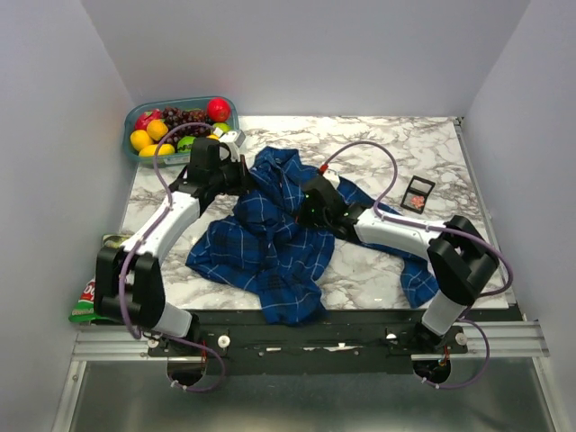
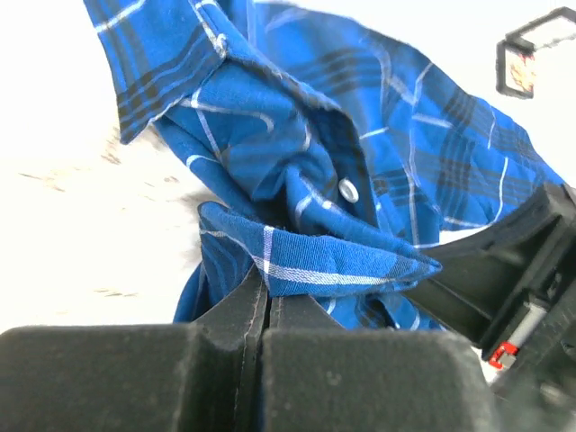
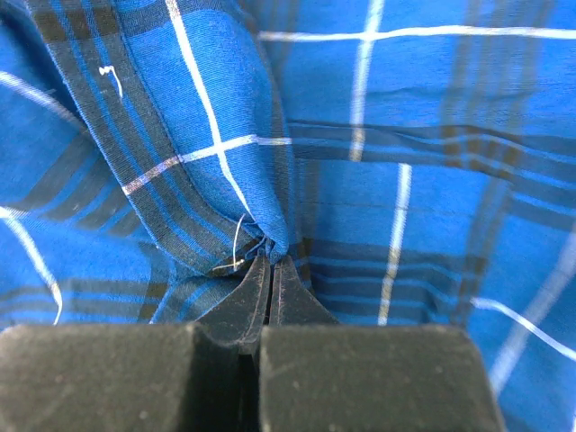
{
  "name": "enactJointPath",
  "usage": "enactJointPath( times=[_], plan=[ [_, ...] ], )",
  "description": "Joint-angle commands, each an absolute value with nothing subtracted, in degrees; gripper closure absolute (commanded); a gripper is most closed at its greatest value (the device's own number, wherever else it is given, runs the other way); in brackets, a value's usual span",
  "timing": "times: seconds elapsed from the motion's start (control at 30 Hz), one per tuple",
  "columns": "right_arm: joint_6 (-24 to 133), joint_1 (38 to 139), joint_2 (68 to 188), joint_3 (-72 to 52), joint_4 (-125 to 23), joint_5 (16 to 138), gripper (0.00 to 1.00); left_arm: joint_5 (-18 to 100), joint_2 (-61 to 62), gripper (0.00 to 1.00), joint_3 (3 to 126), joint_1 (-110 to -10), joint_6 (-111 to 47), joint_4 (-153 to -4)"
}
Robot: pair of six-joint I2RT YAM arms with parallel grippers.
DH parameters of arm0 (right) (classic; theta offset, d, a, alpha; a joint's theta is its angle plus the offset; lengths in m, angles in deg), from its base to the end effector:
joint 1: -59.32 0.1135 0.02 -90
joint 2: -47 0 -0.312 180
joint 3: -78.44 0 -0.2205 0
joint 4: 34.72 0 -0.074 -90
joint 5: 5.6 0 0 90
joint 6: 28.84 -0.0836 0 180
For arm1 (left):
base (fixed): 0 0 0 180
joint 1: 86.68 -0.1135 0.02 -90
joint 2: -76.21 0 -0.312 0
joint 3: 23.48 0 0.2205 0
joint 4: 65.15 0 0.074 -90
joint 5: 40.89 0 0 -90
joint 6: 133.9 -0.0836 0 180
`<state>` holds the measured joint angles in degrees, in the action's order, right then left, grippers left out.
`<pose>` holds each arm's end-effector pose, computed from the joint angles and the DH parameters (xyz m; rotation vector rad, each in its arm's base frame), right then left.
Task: Pin the brooch onto the clothing
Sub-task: Flatten out the crumpled clothing at the center of the board.
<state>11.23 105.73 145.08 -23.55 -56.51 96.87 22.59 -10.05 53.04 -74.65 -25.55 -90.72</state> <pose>0.2798 0.2678 0.2429 0.1874 2.3529 0.6129 0.3232 -0.1070 0.3015 0.1471 2.2212 -0.8020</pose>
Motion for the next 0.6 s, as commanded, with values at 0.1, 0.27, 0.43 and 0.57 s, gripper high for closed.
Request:
enactJointPath(
  times=[0.1, 0.27, 0.43, 0.57],
  plan=[
    [11.3, 104.9, 142.5, -26.0, -59.5, 100.1, 0.99, 57.8, 5.4, 1.0, 55.3, -65.7, -41.7, -97.5],
    [11.2, 104.8, 142.3, -26.5, -59.7, 100.0, 0.99, 57.6, 7.7, 0.92, 52.6, -62.5, -44.1, -98.3],
    [13.3, 104.8, 139.7, -27.5, -59.8, 99.7, 0.96, 49.8, 6.2, 0.84, 55.1, -63.9, -41.0, -100.5],
    [15.2, 104.8, 136.1, -27.8, -61.5, 100.6, 0.63, 35.8, 5.3, 0.38, 55.8, -67.8, -37.8, -100.2]
  ],
)
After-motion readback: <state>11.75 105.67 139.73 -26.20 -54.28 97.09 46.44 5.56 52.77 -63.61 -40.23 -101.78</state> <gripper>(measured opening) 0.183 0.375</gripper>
